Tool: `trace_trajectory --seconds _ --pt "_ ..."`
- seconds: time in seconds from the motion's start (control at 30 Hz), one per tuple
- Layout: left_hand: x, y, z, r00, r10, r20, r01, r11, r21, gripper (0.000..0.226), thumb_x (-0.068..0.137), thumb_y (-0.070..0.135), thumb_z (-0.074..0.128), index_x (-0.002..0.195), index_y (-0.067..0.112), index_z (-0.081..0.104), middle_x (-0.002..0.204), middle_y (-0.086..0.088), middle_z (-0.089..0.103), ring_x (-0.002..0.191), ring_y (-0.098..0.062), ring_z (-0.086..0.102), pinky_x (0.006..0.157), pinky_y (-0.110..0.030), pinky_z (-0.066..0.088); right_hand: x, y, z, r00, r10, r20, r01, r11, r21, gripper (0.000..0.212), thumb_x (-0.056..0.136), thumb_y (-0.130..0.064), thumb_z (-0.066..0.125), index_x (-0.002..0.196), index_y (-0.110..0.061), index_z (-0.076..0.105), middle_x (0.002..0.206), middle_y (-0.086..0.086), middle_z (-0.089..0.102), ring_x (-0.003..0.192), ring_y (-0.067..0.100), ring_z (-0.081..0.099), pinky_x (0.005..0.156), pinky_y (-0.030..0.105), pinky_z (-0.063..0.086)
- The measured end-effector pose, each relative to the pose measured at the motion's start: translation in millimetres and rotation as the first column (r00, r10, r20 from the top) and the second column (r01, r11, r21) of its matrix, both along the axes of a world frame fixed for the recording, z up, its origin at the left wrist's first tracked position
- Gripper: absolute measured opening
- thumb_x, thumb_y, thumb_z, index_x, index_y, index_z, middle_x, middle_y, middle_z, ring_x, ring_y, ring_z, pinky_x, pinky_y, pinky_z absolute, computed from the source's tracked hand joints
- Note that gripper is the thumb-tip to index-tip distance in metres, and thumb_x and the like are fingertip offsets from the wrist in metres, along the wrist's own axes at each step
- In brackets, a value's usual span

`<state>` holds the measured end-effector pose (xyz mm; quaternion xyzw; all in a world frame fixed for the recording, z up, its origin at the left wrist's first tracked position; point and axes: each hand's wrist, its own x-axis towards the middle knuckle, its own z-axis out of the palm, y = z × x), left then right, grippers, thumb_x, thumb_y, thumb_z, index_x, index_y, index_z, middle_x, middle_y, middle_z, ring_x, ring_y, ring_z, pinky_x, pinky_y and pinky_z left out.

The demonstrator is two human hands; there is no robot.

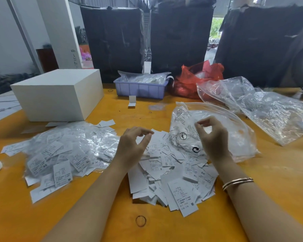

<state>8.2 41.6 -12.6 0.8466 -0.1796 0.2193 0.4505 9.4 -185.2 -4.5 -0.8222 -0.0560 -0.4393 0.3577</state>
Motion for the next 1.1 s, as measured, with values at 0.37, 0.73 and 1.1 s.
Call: trace_trajectory --seconds 0.37,0.73,1.1 --pt "0 -4 4 0.910 -0.345 -0.228 0.264 0.909 -0.323 0.030 0.075 0.043 0.062 0.091 0.018 0.066 0.084 0.000 0.069 0.077 -0.009 0.063 0.068 -0.022 0.050 -14 63 -5 0.784 0.573 -0.237 -0.472 0.799 0.371 0.030 0.079 0.011 0.057 0.074 -0.019 0.054 0.069 -0.004 0.062 0.068 0.025 0.063 0.069 0.048 0.053" --pt "2 -5 -4 0.927 -0.265 -0.265 0.231 0.961 -0.153 0.011 0.082 0.024 0.072 0.082 0.014 0.068 0.074 0.007 0.067 0.069 -0.005 0.059 0.066 -0.022 0.047 -14 65 -7 0.800 0.535 -0.269 -0.432 0.827 0.361 0.017 0.087 -0.006 0.061 0.078 -0.016 0.052 0.065 0.006 0.062 0.061 0.017 0.060 0.064 0.038 0.049" --pt "5 -1 5 0.936 -0.223 -0.273 0.014 0.797 -0.604 0.007 0.088 0.005 0.060 0.088 0.012 0.061 0.073 0.004 0.071 0.067 -0.003 0.062 0.061 -0.012 0.047 -14 61 -14 0.823 0.110 -0.558 -0.424 0.772 -0.474 0.051 0.087 -0.040 0.052 0.135 -0.021 0.046 0.129 -0.002 0.057 0.119 0.017 0.045 0.101 0.035 0.033"
